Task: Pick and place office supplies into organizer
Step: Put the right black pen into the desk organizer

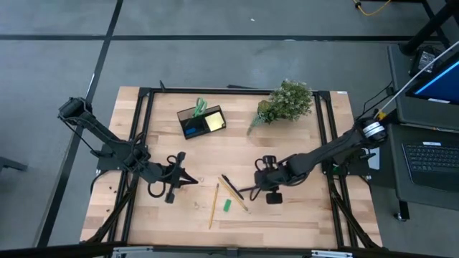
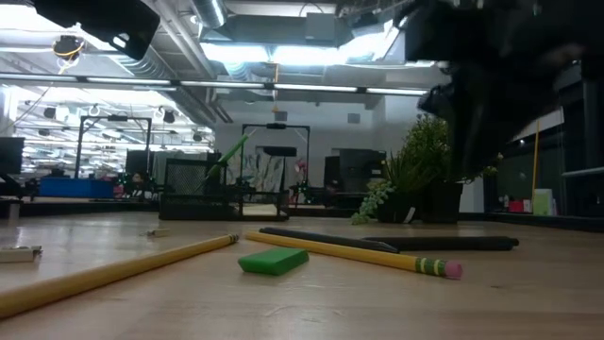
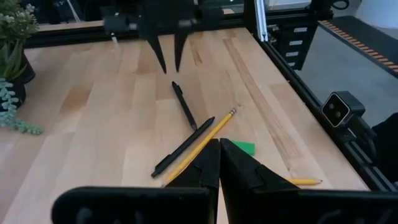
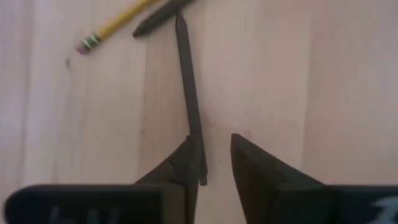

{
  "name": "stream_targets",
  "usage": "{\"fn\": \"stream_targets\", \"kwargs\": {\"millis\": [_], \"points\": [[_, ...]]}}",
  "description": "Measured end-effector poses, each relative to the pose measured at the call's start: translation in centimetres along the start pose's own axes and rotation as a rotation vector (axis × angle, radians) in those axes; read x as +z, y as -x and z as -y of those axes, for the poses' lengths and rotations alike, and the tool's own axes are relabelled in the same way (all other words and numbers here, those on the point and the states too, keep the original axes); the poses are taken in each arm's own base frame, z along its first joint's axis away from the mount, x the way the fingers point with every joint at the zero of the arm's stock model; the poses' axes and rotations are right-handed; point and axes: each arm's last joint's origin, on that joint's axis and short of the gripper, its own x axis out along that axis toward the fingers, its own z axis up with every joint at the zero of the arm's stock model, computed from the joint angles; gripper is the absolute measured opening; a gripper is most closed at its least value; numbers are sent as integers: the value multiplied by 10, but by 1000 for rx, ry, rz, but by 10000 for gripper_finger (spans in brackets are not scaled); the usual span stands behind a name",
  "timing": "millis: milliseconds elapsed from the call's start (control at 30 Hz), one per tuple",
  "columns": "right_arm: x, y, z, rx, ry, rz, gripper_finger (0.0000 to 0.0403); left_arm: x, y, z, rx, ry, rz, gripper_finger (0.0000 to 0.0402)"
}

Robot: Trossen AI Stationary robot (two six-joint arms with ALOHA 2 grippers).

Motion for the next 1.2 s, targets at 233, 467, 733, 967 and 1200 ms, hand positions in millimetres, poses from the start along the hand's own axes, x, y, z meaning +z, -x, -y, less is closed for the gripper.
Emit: {"fn": "stream_targets", "kwargs": {"millis": [233, 467, 733, 967, 1200], "points": [[-1, -32, -4, -3, 7, -60, 154, 0, 0, 0, 0, 0, 2, 3], [-2, -50, -9, 51, 9, -92, 183, 0, 0, 0, 17, 0, 5, 4], [-2, -65, -6, 40, -5, -117, 186, 0, 0, -1, 19, 0, 6, 5], [0, -67, 0, 37, -83, -114, 176, 0, 0, -1, 19, -1, 6, 2], [0, -67, 1, 28, -85, -115, 126, 0, 0, -1, 19, -2, 6, 2]]}}
